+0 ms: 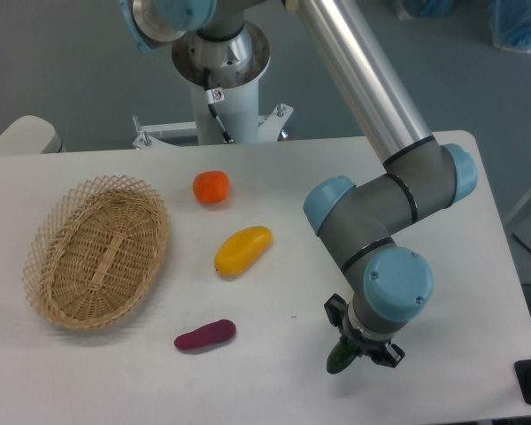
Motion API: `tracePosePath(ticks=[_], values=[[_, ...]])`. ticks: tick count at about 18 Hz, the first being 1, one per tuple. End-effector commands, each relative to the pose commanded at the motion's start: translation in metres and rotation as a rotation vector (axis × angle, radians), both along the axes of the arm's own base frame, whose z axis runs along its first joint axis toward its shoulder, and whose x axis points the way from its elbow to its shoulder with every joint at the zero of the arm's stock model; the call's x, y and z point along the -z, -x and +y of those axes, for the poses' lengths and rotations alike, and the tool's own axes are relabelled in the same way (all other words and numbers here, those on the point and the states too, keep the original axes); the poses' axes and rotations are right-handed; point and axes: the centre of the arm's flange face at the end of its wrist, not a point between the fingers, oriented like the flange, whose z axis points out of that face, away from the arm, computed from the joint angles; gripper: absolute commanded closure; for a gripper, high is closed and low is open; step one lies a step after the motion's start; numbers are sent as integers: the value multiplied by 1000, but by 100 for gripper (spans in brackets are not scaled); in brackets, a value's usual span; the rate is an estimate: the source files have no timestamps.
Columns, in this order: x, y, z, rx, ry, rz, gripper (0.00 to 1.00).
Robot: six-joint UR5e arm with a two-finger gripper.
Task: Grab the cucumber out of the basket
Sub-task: 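Carry the held cucumber back toward the arm's starting position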
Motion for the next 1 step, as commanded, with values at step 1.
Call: tracePosePath(ticks=[1], values=[[0,-1,1,0,-1,1,93]])
